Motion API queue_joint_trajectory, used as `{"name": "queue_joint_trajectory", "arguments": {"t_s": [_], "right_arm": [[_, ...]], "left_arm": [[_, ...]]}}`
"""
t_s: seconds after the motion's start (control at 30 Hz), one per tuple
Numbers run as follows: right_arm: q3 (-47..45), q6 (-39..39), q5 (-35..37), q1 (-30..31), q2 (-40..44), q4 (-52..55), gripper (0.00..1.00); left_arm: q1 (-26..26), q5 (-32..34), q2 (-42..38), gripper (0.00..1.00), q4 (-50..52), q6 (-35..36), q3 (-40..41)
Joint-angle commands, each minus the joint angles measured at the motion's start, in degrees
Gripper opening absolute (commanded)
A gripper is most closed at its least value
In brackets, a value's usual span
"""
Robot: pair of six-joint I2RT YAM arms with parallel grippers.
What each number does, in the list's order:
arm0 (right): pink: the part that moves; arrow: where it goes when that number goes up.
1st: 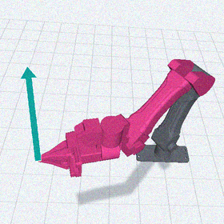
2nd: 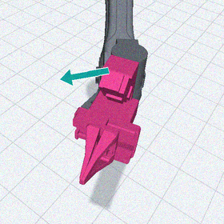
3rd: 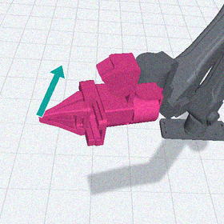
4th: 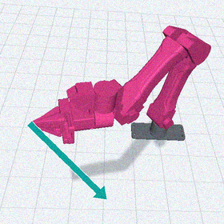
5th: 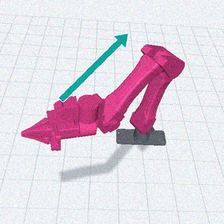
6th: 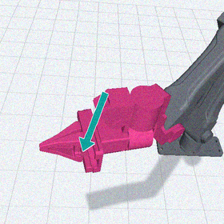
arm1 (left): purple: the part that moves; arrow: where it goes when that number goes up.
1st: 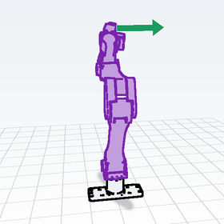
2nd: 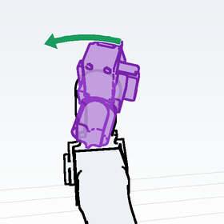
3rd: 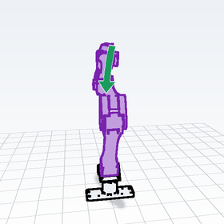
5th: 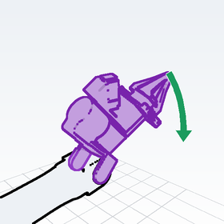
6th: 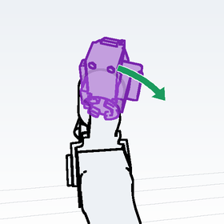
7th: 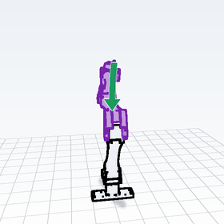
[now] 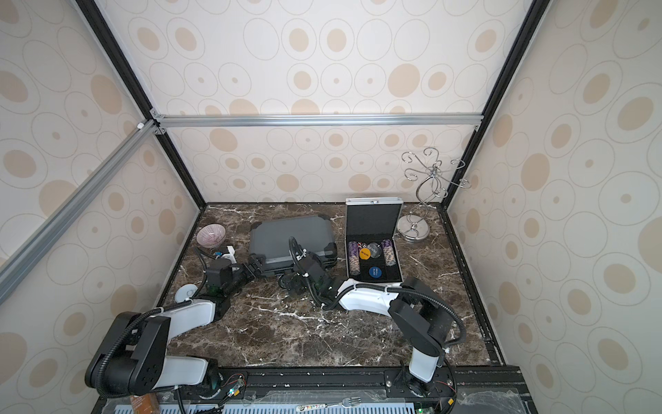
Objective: Open the poker set cases
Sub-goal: Open the fastener on the poker set case, then open the case lid on the poker set case.
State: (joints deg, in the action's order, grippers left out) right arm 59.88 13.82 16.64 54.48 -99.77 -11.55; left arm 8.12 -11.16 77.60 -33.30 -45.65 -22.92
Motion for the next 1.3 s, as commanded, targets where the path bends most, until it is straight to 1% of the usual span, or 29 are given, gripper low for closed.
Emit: {"name": "queue_joint_trajectory", "arguments": {"t_s": [0.0, 0.13, 0.33, 0.5, 0.7, 0.8, 1.0, 1.17, 1.27], "right_arm": [[1.49, -1.34, 5.07, -0.77, 2.25, 2.09, 0.99], [1.73, -1.69, 7.35, -1.73, 3.5, 2.83, 0.99], [1.48, 0.64, 5.51, -4.82, 4.91, 4.35, 0.99], [-2.19, 3.87, -0.76, -8.2, 6.39, -0.17, 0.99], [-4.23, 6.45, -2.08, -10.99, 7.67, -0.55, 0.98], [-5.86, 8.68, -4.54, -12.97, 8.18, -2.07, 0.99], [-10.94, 16.23, -11.92, -17.97, 8.82, -8.49, 0.99], [-11.8, 17.94, -15.65, -19.36, 8.42, -10.43, 0.98], [-11.75, 20.8, -19.86, -20.83, 6.8, -12.51, 0.99]], "left_arm": [[-0.29, -1.26, -1.03, 0.98, 3.67, 2.65, 1.02], [-0.22, -1.97, -1.9, 1.0, 3.77, 3.68, 0.73], [-0.25, -3.7, -2.29, 1.0, 2.51, 3.75, -0.08], [-0.25, -5.64, -2.11, 1.0, 0.99, 2.74, -1.12], [-0.28, -6.81, -3.13, 1.0, 0.18, 1.4, -2.12], [-0.26, -7.04, -4.05, 1.0, -0.31, 0.92, -2.38], [-0.29, -7.25, -5.1, 1.0, -1.54, 0.87, -2.42], [-0.3, -8.85, -4.41, 1.0, -2.83, 0.86, -3.17], [-0.29, -9.02, -4.61, 1.0, -3.26, 0.75, -3.69]]}}
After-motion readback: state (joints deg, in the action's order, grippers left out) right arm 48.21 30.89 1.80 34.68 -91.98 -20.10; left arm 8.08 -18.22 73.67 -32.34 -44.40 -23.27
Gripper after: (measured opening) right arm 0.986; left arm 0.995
